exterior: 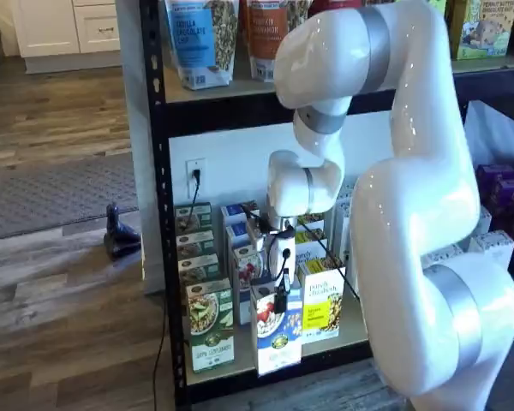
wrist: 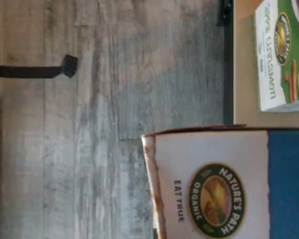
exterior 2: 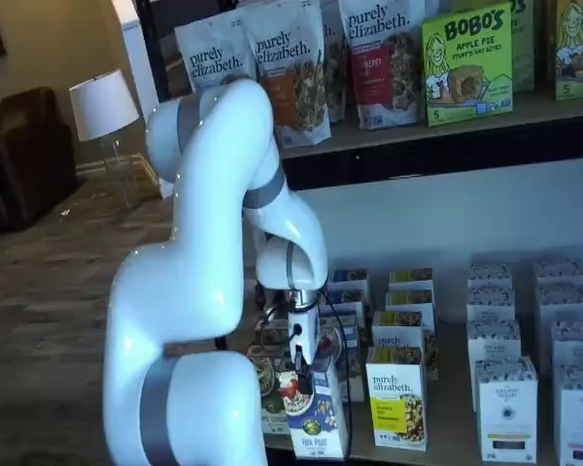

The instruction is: Pick up the blue and white box that is on the bottom shelf, the second box from the left

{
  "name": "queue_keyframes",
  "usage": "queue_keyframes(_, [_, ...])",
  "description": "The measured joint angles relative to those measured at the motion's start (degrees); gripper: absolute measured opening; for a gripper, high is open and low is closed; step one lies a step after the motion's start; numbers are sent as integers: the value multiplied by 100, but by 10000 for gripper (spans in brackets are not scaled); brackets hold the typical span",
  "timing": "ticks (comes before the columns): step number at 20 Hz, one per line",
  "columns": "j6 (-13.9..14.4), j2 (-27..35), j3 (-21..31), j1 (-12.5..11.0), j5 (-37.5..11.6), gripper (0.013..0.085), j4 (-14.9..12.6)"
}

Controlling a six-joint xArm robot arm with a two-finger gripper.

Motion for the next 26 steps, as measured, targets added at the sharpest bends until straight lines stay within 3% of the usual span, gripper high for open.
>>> queue_keyframes(5, [1,-573,518,22,53,490,29])
queue_keyframes(12, [461,-1360,1204,152,120,490,-332])
queue_keyframes(19, [425,-2007,1667,276,279,490,-136])
queue_keyframes(26, [542,-2457,2007,331,358,490,-197])
